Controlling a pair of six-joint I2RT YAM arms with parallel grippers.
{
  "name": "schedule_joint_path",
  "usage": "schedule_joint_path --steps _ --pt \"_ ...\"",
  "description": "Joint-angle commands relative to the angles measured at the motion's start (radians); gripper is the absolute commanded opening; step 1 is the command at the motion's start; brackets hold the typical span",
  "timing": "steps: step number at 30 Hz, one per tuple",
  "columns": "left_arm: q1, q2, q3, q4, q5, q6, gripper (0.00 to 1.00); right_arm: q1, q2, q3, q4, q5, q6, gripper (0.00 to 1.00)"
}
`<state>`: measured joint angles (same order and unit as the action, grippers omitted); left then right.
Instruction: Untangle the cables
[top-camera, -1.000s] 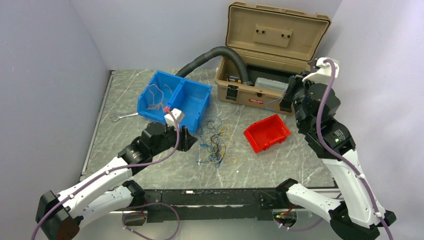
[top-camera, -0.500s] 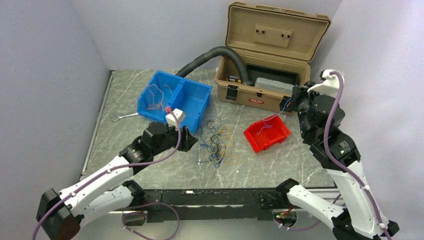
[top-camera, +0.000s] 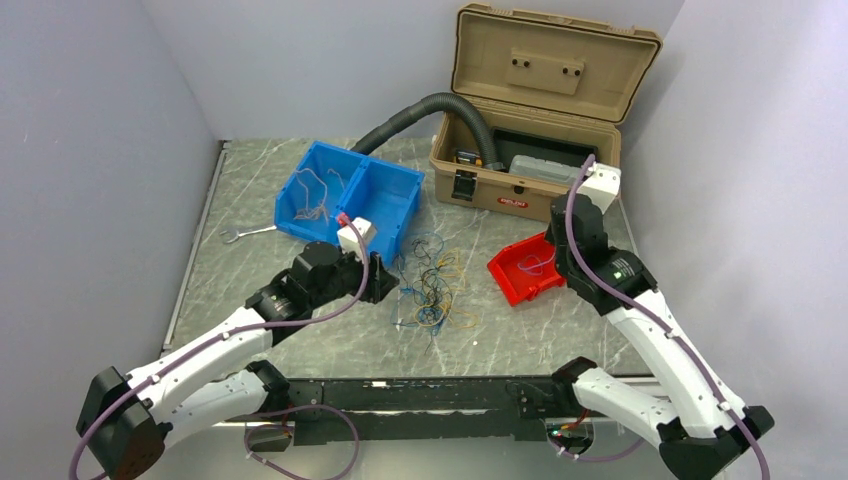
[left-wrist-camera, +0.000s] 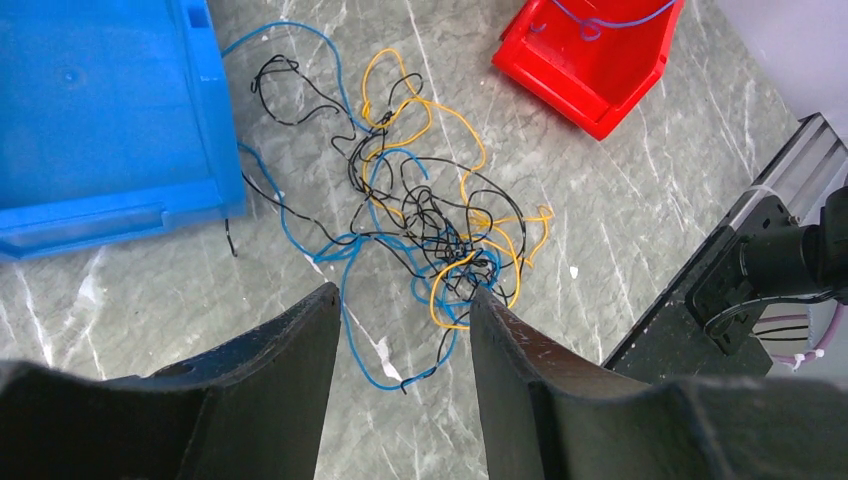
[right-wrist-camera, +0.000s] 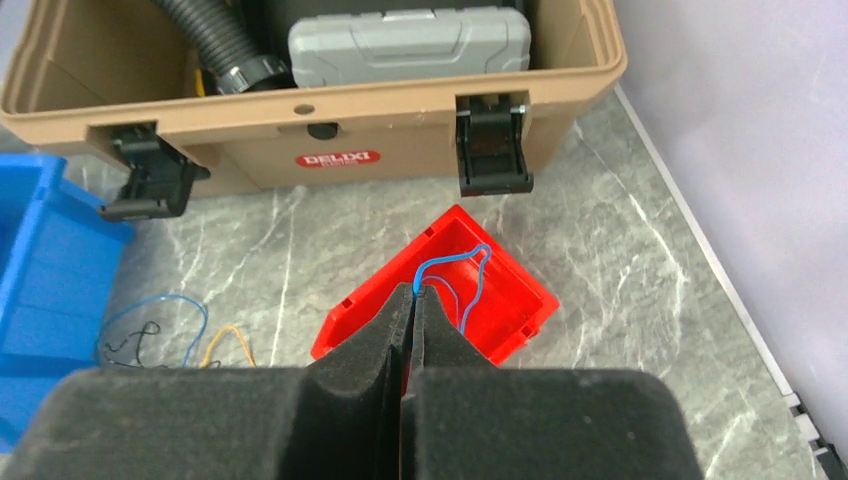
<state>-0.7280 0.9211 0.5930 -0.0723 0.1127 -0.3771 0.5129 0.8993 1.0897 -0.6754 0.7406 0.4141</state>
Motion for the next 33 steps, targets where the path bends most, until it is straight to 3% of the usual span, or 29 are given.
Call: schedule_joint_path --steps 1,5,10,21,30,33 --pt "0.0 0.0 -0.007 0.102 0.012 0.023 0.55 -0.03 0.021 -0.028 0.045 -0.047 0.041 0.0" --pt "0.001 0.005 -0.042 0.175 0.014 0.036 0.6 -0.056 0.068 -0.059 0.073 -0.184 0.072 0.0" --pt "-0.001 0.02 -0.092 0.277 0.013 0.062 0.64 -0.093 0.156 -0.073 0.019 -0.243 0.156 0.0" --pt "-0.001 -0.023 -0.209 0.459 -0.023 0.15 0.66 -0.214 0.313 -0.056 -0.137 -0.455 0.476 0.0" --pt "-0.001 -0.046 -0.276 0.535 -0.041 0.167 0.67 -0.404 0.455 -0.117 0.036 -0.705 0.605 0.0" --pt "-0.001 -0.041 -0.281 0.541 -0.037 0.164 0.67 -0.448 0.499 -0.061 0.032 -0.721 0.624 0.0"
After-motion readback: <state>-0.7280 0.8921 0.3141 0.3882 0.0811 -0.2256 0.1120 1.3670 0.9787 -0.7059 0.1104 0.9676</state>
